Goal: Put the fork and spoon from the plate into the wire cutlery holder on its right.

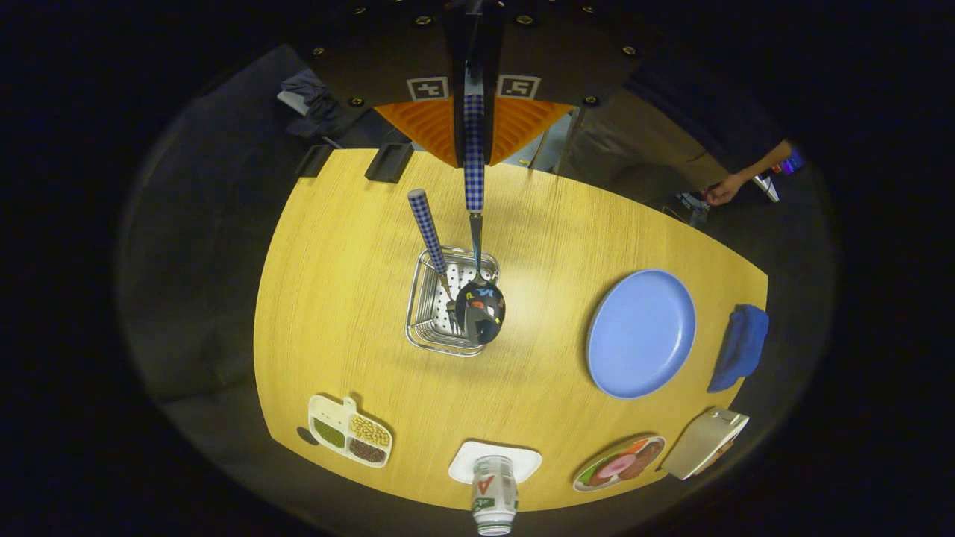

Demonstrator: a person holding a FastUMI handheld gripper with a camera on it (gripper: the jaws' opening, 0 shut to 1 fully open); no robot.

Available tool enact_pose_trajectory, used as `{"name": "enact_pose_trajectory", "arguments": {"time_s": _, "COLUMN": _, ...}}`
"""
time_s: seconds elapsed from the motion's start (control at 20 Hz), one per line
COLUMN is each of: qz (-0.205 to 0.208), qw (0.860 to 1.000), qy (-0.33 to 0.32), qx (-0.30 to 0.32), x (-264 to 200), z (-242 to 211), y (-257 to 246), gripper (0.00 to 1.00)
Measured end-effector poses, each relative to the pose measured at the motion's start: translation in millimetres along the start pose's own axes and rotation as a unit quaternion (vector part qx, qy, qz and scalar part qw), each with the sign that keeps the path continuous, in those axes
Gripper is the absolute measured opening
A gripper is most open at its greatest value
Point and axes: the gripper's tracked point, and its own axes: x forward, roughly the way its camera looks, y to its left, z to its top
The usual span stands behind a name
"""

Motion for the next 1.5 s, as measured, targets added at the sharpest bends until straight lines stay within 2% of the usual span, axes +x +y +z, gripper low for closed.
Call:
{"name": "enact_pose_trajectory", "arguments": {"time_s": 0.2, "qz": 0.011, "qw": 0.999, "qy": 0.032, "qx": 0.016, "x": 13.9, "z": 6.4, "y": -6.5, "gripper": 0.09}}
{"name": "enact_pose_trajectory", "arguments": {"time_s": 1.0, "qz": -0.013, "qw": 0.988, "qy": 0.152, "qx": -0.01, "x": 41.9, "z": 40.1, "y": -3.4, "gripper": 0.09}}
{"name": "enact_pose_trajectory", "arguments": {"time_s": 1.25, "qz": -0.017, "qw": 0.987, "qy": 0.157, "qx": -0.018, "x": 43.2, "z": 44.5, "y": -2.5, "gripper": 0.09}}
{"name": "enact_pose_trajectory", "arguments": {"time_s": 1.5, "qz": -0.024, "qw": 0.991, "qy": 0.129, "qx": -0.025, "x": 37.4, "z": 48.4, "y": -7.7, "gripper": 0.12}}
